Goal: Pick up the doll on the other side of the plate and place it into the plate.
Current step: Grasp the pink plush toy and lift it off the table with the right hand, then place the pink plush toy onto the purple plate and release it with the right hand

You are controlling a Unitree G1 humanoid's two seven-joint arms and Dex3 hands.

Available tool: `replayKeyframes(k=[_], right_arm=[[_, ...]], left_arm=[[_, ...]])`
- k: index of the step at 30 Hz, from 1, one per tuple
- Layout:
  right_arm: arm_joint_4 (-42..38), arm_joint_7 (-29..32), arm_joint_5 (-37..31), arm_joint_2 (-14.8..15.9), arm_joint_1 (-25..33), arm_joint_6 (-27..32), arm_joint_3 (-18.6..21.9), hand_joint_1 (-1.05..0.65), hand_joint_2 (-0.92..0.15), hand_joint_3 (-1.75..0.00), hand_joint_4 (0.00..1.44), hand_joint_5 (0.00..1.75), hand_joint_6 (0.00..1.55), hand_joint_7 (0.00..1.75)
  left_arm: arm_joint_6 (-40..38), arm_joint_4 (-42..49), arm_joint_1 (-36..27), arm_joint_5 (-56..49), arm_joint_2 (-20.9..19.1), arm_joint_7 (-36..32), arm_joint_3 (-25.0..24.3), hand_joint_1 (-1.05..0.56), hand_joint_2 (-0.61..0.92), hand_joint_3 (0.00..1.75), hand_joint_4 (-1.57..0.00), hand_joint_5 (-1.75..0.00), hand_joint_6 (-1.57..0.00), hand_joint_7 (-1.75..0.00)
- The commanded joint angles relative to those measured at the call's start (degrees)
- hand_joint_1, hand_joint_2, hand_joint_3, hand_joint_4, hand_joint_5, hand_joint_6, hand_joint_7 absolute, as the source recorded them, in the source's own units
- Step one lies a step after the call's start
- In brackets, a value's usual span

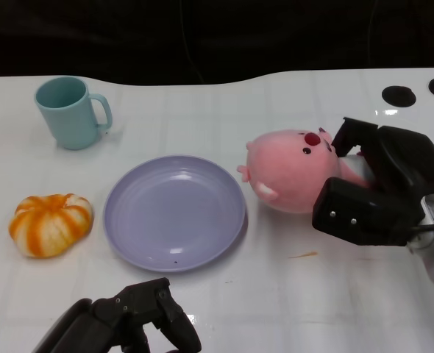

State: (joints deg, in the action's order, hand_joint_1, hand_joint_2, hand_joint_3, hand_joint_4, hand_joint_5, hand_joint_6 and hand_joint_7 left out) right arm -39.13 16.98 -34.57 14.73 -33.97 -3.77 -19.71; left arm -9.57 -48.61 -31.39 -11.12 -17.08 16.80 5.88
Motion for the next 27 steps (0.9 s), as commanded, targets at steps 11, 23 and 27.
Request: replayKeyframes(k=[11,23,27], right_arm=[[9.89,-4.60,1.67,-3.96,-0.95,1.29,0.79,-0.16,-0.31,-1.44,0.95,1.75,0.77,1.75],[1.16,-6.73,1.60,-13.23,-9.42,2.66,-2.05,-0.20,-0.31,-1.40,0.98,1.75,0.79,1.74],[-3.23,-6.42,0.79,-15.59,-12.15,3.65,-3.18,-0.21,-0.30,-1.38,1.01,1.75,0.76,1.75]], left_arm=[[0.17,-0.64,-0.27,-1.62,-0.22,-0.43,1.12,-0.22,0.68,0.87,-0.64,-1.67,-0.61,-1.31],[-0.14,-0.50,0.49,-4.82,1.00,-0.88,4.57,-0.24,0.69,0.85,-0.67,-1.73,-0.61,-1.30],[-0.32,-0.93,0.38,-6.09,1.56,-1.08,5.43,-0.24,0.69,0.85,-0.68,-1.74,-0.62,-1.29]])
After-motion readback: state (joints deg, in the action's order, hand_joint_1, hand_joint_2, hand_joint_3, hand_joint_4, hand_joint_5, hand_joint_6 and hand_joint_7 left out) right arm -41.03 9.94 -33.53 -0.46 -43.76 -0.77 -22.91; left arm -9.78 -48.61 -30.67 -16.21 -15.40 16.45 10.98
